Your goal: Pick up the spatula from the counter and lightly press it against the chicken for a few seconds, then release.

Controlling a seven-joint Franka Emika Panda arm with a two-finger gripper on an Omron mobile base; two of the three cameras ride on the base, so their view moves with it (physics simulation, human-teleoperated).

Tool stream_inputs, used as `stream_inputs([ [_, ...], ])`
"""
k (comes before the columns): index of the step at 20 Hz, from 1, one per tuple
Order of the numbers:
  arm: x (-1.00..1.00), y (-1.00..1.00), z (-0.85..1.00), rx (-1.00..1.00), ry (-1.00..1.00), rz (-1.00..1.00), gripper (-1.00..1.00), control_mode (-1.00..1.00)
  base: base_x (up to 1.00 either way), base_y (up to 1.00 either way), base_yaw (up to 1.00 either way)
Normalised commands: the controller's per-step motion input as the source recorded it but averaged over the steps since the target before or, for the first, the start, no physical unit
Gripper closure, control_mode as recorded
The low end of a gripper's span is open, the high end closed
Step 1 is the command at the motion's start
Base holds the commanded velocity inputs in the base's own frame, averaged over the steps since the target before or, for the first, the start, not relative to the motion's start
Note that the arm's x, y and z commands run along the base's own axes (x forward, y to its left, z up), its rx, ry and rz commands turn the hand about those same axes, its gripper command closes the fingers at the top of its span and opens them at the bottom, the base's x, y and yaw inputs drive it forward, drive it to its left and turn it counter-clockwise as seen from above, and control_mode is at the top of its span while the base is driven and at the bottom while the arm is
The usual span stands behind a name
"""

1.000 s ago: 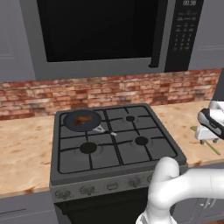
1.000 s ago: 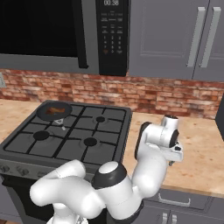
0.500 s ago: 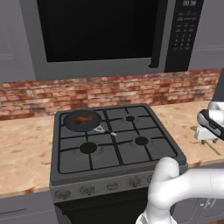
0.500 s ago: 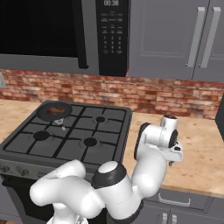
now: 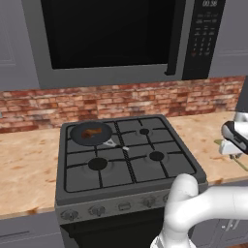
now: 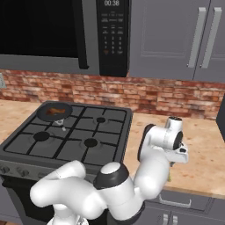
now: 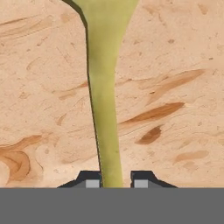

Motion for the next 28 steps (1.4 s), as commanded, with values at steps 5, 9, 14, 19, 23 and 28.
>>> stream_inputs([
  [5,-0.23,0.08,-0.08,0.05,0.0,0.01,1.0,-1.0,0.0,0.0,0.0],
  [9,-0.29,0.07,0.04,0.08,0.0,0.05,1.0,-1.0,0.0,0.0,0.0],
  [14,-0.31,0.05,0.4,0.07,-0.01,0.07,1.0,-1.0,0.0,0.0,0.0],
  [19,-0.23,0.09,0.77,0.04,-0.03,0.08,1.0,-1.0,0.0,0.0,0.0],
  [23,-0.25,0.17,0.7,0.02,-0.06,0.1,1.0,-1.0,0.0,0.0,0.0],
  [28,-0.39,0.46,0.27,0.0,-0.13,0.09,1.0,-1.0,0.0,0.0,0.0],
])
